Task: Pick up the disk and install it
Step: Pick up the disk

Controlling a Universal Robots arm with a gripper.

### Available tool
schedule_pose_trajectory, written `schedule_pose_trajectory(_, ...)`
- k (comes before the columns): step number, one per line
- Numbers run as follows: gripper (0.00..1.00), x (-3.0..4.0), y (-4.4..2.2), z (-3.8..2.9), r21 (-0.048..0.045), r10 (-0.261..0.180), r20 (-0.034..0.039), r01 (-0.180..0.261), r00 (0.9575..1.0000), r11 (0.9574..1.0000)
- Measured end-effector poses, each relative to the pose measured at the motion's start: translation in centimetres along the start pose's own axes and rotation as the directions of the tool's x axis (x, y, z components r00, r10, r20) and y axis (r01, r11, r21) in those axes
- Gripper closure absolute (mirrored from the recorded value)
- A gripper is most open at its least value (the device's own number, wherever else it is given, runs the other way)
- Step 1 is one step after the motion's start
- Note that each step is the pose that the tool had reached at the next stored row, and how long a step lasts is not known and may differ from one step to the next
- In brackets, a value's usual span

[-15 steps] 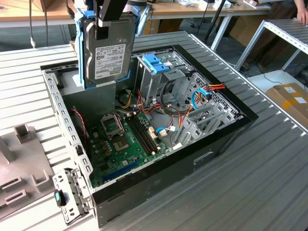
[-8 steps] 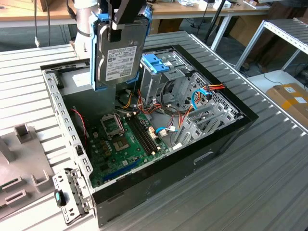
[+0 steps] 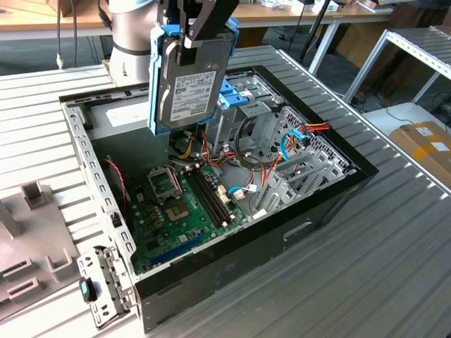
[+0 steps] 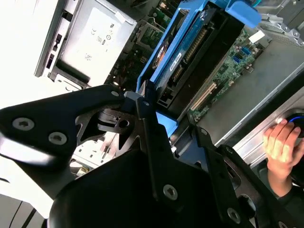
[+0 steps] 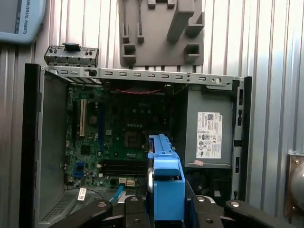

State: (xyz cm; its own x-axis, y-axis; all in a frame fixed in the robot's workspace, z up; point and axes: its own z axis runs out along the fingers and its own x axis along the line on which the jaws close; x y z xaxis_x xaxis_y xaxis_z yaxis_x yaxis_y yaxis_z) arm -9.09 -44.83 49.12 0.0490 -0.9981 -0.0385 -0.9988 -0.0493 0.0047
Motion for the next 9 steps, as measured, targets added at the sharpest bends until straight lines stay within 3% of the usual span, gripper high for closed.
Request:
schedule_pose_trajectory(7, 0.63, 1.12, -1.58, 0.08, 0.0000, 0.002, -0.0007, -0.002, 1.0000, 1.0000)
schedule_pose_trajectory(9, 0.63, 1.79, -2.55, 0.12, 0.0000, 0.003, -0.0012, -0.003, 1.0000, 1.0000)
